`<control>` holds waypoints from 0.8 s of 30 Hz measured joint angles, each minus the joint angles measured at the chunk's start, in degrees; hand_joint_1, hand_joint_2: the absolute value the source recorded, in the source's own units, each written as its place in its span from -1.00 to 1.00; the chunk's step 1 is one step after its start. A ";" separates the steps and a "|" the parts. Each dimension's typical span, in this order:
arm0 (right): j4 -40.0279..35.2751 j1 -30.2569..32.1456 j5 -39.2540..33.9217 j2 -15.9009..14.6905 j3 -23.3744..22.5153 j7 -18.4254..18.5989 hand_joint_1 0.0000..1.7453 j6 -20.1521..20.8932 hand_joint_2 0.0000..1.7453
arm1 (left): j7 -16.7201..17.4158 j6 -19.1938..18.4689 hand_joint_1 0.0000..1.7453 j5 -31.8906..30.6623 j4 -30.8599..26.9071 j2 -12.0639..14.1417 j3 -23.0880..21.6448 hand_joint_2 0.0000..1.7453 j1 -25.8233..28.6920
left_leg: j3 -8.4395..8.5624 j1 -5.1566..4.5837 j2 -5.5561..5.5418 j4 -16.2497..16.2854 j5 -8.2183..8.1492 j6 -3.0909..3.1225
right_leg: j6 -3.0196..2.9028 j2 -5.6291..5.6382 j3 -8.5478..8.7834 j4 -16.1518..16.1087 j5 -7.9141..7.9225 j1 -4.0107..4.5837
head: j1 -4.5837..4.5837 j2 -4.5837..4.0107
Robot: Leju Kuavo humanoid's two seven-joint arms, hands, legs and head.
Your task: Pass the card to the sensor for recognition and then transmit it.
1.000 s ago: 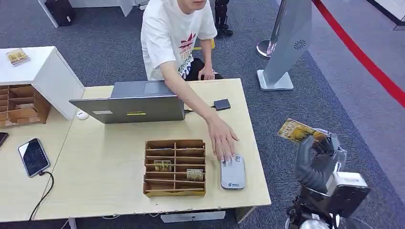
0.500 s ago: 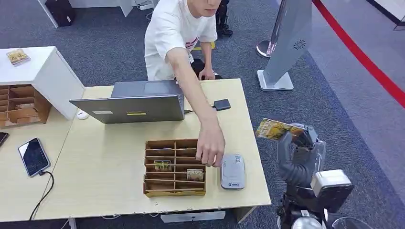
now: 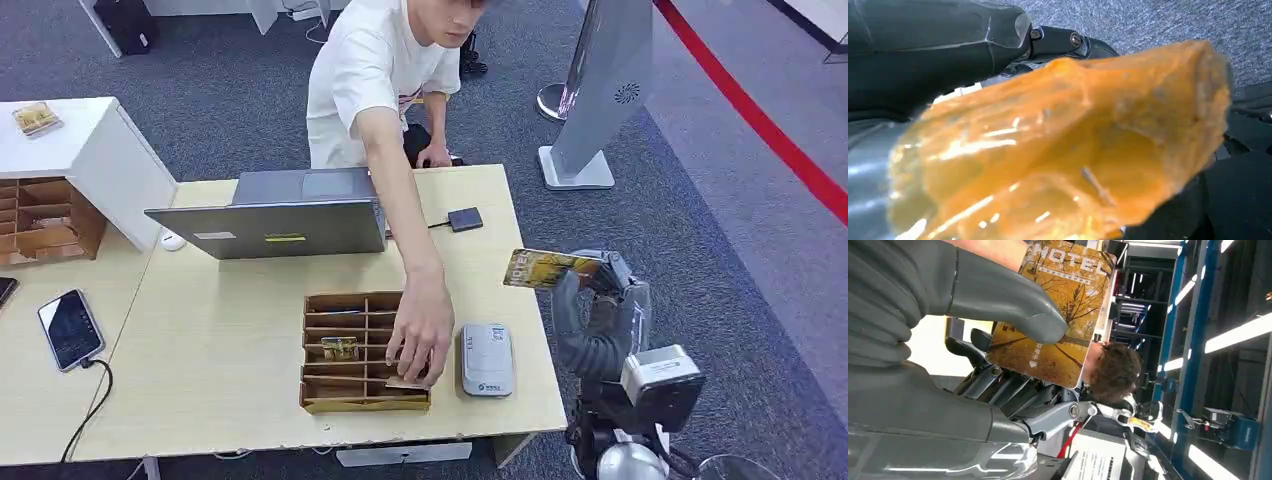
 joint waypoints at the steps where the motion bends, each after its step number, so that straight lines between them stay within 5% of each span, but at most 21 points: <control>1: 0.07 -0.06 0.07 -0.04 0.04 0.00 1.00 0.07 1.00 | 0.00 0.00 -1.00 -0.02 0.00 0.00 0.00 -1.00 0.01 | 0.00 0.00 0.00 0.00 0.00 0.00 | 0.00 0.00 0.00 0.00 0.00 0.00 | 0.00 0.00; 14: 4.33 -9.52 6.12 -1.18 4.59 3.65 1.00 2.95 1.00 | -0.26 -0.87 -1.00 -2.19 0.00 0.20 0.00 -1.00 -0.40 | 0.01 0.00 0.00 0.00 0.07 -0.02 | -0.05 0.01 0.01 0.01 0.05 0.00 | 0.00 0.00; 24: 7.04 -16.02 19.49 -1.20 8.61 7.06 1.00 -0.50 1.00 | 0.02 -2.03 -1.00 -4.70 0.00 0.35 -0.11 -1.00 -0.68 | -0.01 0.00 0.00 0.00 0.07 -0.02 | -0.05 0.01 0.00 0.02 0.05 0.00 | 0.00 0.00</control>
